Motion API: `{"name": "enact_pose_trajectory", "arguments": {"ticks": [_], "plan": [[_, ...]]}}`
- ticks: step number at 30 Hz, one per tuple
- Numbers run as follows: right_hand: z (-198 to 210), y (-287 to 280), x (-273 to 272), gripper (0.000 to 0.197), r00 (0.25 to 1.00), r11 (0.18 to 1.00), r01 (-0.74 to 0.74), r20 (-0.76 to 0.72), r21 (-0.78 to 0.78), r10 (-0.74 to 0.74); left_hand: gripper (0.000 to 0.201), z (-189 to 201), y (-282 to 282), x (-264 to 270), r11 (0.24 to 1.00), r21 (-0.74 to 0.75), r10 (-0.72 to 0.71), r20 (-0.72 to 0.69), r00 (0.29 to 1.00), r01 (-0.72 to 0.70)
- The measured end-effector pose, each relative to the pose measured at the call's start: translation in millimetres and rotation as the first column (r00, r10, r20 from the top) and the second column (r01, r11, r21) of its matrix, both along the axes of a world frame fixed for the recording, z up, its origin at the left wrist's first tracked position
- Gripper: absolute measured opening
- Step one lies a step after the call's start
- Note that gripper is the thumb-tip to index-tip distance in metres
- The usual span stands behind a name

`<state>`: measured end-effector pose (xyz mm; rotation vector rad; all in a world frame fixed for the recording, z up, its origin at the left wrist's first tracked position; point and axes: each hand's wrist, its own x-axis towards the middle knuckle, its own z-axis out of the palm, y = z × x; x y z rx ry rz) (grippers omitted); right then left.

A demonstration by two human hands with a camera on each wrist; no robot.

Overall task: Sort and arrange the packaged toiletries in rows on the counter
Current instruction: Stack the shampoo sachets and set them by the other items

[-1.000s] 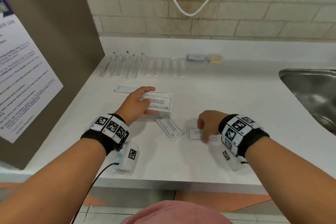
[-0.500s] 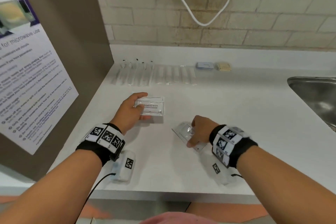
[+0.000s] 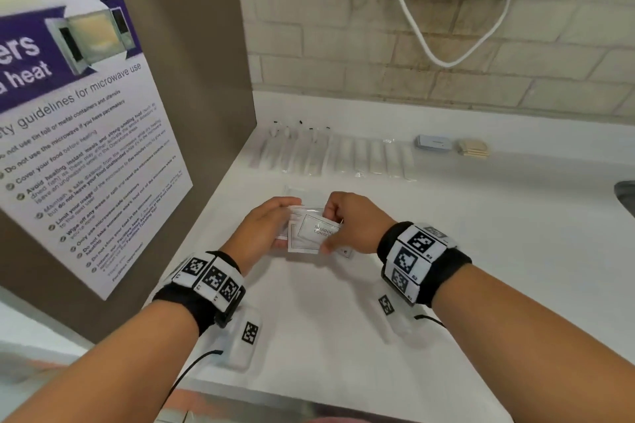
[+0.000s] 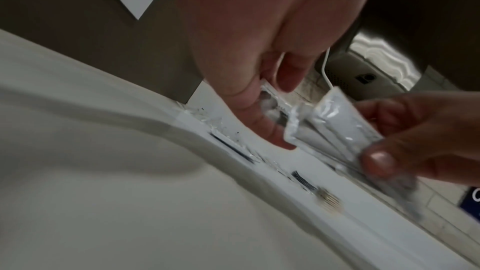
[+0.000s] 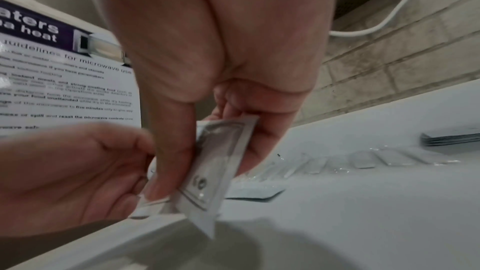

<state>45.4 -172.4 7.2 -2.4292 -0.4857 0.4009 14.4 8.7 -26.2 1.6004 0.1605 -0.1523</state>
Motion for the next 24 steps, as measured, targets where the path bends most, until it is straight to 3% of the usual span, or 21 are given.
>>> {"name": "enact_pose_trajectory", "arguments": {"ticks": [2,5,10,13,17,19,21,23,24], "plan": [[-5,9,8,0.046,1.0,0.999,0.011,0.011,0.031,-0.012,0.024,-2,0,1,0.998,0.017,-0.058,-0.007,0.998,0.058],[-8,20,19,0.045,0.996,0.989,0.071,0.044,0.13,-0.077,0.049,-6,6,6,0.993,0.068,-0.1,0.005,0.995,0.1],[-4,38,37,0.052,0.978,0.993,-0.076,0.202,0.094,0.056,0.043,-5,20,20,1.0,0.013,-0.014,0.047,0.999,0.013],[-2,43,50,0.054,0.983,0.968,-0.089,0.175,0.234,0.048,0.044,-7,28,32,0.999,0.006,0.047,0.061,0.997,-0.047],[5,44,85,0.025,0.983,0.896,0.107,0.092,0.431,-0.161,0.041,-13,47,43,0.989,0.029,0.14,0.065,0.988,-0.142],[3,38,104,0.014,0.965,0.944,0.121,0.186,0.308,-0.184,0.041,-15,56,47,0.982,0.011,0.189,0.059,0.98,-0.19],[-9,33,117,0.024,0.979,0.996,-0.038,0.197,-0.08,0.053,0.041,-16,63,51,0.972,-0.006,0.236,0.059,0.97,-0.236],[-25,36,118,0.043,0.958,0.891,-0.226,0.077,-0.395,0.277,0.039,-15,67,55,0.963,-0.004,0.27,0.069,0.96,-0.27],[-32,38,115,0.049,0.942,0.842,-0.273,0.048,-0.466,0.331,0.038,-15,69,57,0.959,-0.003,0.284,0.077,0.956,-0.284]]}}
